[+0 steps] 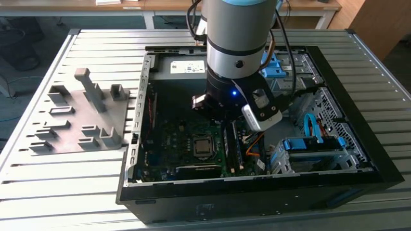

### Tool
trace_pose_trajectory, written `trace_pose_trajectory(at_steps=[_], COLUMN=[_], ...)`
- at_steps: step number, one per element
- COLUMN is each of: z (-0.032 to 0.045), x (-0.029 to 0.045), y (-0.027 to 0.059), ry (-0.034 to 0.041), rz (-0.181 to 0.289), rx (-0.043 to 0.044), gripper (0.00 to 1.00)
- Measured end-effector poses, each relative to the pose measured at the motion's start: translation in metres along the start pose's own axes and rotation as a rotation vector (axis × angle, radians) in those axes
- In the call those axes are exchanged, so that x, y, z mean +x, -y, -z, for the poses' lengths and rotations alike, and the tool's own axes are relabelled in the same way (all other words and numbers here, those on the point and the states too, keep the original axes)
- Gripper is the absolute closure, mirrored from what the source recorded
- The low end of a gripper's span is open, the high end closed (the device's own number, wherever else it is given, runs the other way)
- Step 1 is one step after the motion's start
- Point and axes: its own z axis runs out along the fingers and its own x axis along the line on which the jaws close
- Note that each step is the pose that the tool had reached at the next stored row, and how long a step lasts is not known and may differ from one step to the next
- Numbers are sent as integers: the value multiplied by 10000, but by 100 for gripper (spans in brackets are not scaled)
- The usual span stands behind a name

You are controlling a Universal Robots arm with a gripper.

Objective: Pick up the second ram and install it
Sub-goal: 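Insert the second ram into the second slot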

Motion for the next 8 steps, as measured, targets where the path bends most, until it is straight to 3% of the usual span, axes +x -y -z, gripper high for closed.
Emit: trace_pose_trajectory(at_steps=[8], z=[-54], x=[2], y=[3], ry=[-2], rz=[0], rx=[1], gripper=[86])
